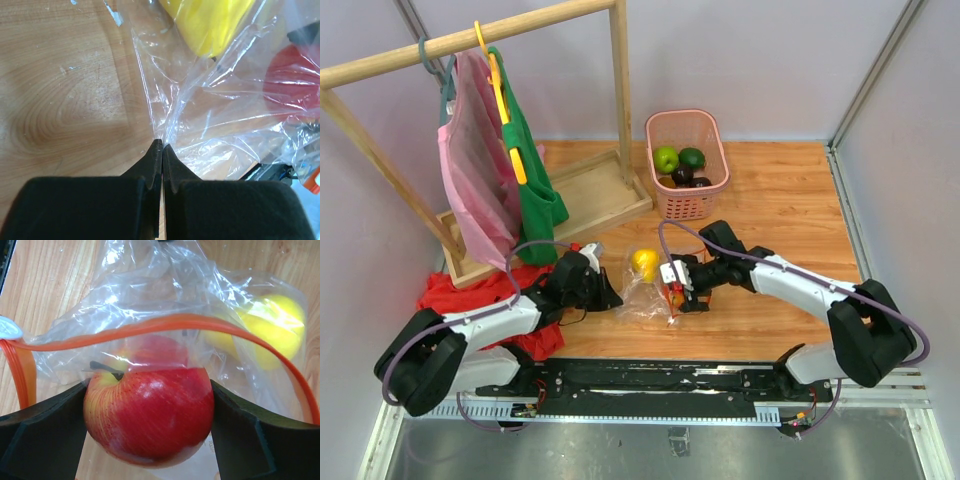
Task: Open the zip-top bag and remove the fake food
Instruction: Pick up the fake fruit from the zipper food storage bag.
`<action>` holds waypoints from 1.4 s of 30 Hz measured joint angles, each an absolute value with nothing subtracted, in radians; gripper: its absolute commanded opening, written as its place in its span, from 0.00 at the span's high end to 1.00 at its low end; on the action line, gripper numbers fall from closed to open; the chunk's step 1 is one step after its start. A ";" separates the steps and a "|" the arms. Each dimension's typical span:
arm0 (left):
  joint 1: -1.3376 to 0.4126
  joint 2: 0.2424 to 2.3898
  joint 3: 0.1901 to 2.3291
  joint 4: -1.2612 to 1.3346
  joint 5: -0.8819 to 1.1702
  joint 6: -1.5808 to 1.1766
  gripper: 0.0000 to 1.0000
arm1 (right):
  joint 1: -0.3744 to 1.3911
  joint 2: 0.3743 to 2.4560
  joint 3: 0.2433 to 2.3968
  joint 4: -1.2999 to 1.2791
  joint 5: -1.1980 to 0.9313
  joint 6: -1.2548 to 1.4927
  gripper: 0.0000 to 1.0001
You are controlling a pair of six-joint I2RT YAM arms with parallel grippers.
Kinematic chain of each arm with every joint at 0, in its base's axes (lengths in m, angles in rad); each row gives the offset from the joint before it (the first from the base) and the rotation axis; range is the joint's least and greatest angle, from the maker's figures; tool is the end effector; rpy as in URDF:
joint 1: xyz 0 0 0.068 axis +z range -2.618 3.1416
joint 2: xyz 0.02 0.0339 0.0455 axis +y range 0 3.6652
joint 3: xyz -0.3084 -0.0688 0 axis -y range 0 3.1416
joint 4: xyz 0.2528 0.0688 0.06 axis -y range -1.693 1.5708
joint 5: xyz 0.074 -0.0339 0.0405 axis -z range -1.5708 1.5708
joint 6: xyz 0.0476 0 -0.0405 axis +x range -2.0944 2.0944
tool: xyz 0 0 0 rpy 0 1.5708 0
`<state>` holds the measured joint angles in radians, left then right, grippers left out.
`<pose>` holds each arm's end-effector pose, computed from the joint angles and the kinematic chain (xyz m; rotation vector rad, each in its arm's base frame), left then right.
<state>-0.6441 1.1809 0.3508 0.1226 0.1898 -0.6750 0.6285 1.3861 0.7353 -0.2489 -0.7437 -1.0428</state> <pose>0.1621 -0.1329 0.1742 0.0690 2.4301 -0.8682 0.1984 0.1840 0.2259 -1.8793 1.2856 0.6992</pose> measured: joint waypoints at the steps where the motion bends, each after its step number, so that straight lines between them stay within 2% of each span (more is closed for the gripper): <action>1: -0.644 1.167 0.348 0.120 0.187 -0.677 0.99 | 0.616 1.386 0.743 -0.264 -0.756 -1.043 0.41; 6: -0.644 1.115 0.334 0.116 0.185 -0.680 0.95 | 0.559 1.380 0.765 -0.305 -0.813 -1.032 0.41; 7: -0.644 1.112 0.331 0.116 0.189 -0.680 0.91 | 0.557 1.378 0.765 -0.312 -0.820 -1.025 0.41; 11: -0.643 1.111 0.330 0.110 0.213 -0.677 0.65 | 0.557 1.372 0.764 -0.319 -0.821 -0.998 0.40; 17: -0.643 1.082 0.331 0.090 0.254 -0.672 0.46 | 0.557 1.372 0.760 -0.324 -0.783 -0.978 0.37; 21: -0.643 1.016 0.331 0.100 0.288 -0.675 0.39 | 0.557 1.383 0.767 -0.371 -0.769 -0.967 0.36; 24: -0.643 0.960 0.331 0.107 0.297 -0.665 0.31 | 0.557 1.421 0.807 -0.437 -0.748 -0.953 0.32; 28: -0.693 0.900 0.331 0.125 0.269 -0.614 0.28 | 0.557 1.479 0.879 -0.522 -0.714 -0.916 0.31; 35: -0.929 0.855 0.332 0.243 0.121 -0.379 0.25 | 0.557 1.509 0.923 -0.581 -0.686 -0.810 0.31; 42: -1.049 1.017 0.332 0.422 0.000 -0.092 0.21 | 0.557 1.503 0.910 -0.553 -0.677 -0.695 0.31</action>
<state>-1.0489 1.0168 0.3317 0.4225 0.0002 -0.0917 0.5571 1.5028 0.9104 -0.5529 -0.6769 -0.6949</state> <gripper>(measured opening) 0.779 0.848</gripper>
